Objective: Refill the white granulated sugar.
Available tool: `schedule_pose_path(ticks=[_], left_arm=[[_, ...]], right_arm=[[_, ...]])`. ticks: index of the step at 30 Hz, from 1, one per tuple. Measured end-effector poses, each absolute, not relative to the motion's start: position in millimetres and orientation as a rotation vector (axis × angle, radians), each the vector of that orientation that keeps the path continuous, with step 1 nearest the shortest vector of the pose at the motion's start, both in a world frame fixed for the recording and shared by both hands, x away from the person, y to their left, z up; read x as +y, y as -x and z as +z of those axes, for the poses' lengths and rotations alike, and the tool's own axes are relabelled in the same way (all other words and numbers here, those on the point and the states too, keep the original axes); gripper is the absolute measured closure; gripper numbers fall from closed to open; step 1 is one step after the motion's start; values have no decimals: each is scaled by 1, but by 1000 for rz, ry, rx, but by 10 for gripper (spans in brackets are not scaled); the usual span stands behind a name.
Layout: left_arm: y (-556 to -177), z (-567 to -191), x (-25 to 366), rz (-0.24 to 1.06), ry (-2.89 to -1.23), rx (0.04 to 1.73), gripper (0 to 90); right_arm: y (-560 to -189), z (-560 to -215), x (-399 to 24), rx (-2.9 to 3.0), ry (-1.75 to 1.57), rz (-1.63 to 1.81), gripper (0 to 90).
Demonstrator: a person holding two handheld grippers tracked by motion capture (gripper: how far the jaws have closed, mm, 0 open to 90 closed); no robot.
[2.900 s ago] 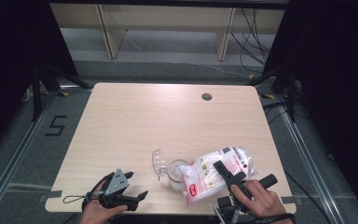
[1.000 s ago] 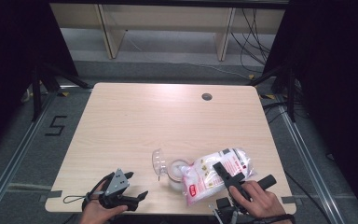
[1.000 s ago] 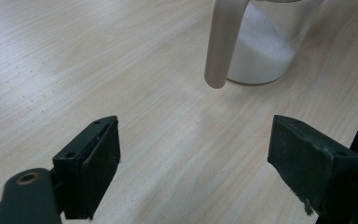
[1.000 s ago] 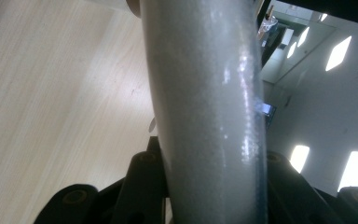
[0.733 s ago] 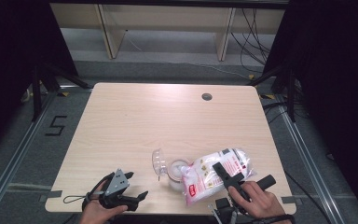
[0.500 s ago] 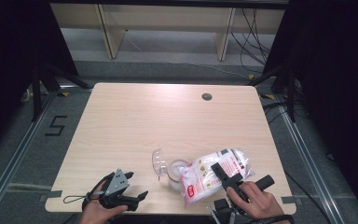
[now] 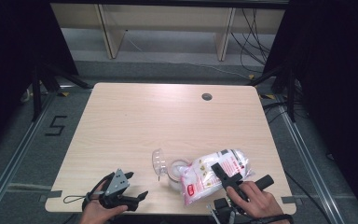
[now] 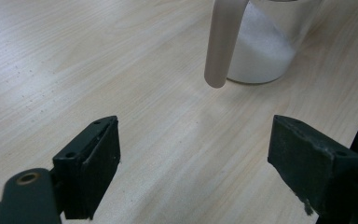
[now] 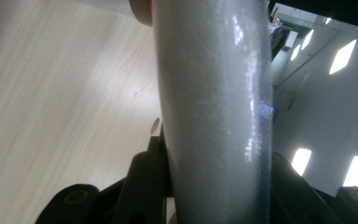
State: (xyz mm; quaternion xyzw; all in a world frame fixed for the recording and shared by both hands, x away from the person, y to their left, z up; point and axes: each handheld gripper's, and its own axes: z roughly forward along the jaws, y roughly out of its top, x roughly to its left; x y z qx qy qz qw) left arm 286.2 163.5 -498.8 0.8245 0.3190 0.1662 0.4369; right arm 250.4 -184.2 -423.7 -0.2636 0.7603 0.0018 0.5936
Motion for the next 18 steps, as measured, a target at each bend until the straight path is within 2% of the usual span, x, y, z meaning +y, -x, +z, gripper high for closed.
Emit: schedule_pose_path(ticks=[6,18], left_arm=[[-286,-499,163,412,-2050,794,166],[-286,-498,164,422,-2056,795,166]], right_arm=[[-249,-416,-185,1741,612,10,746],[-256,-424,-191,1831,535,153,747]])
